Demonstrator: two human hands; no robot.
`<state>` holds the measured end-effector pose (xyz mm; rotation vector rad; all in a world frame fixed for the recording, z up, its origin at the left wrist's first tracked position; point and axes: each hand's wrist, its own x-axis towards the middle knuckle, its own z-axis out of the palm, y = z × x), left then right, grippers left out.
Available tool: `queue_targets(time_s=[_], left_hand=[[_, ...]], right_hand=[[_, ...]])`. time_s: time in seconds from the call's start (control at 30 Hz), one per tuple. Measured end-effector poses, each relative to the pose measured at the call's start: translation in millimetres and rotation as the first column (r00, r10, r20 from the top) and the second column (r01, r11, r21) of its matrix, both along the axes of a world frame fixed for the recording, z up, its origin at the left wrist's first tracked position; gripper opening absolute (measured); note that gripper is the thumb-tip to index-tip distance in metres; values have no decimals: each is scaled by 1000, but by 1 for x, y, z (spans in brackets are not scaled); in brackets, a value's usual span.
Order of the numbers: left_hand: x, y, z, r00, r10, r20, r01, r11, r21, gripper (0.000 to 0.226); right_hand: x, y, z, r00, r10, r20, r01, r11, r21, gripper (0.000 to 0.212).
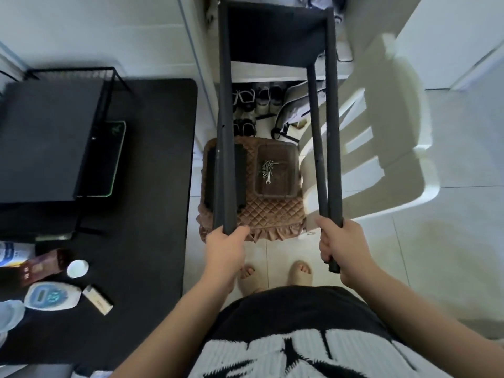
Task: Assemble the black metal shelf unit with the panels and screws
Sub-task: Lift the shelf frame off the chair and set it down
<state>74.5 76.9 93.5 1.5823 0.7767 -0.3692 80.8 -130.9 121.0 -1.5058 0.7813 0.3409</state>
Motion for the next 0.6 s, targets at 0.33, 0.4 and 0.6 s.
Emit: queue_targets(time_s=[0.33, 0.4, 0.6], left_hand=[[13, -5, 83, 922, -70, 380, 104, 992, -69, 39], [23, -14, 101, 893, -72, 445, 133, 985, -106, 39], [60, -57, 157, 745, -128, 655, 323, 928, -186, 28]], right_hand=[[-8, 7, 85, 909, -103, 403, 138, 989, -59, 29], [-6, 2, 103, 865, -130, 484, 189, 979, -74, 30], [-5, -33, 156, 739, -241, 629, 347, 937, -49, 34]])
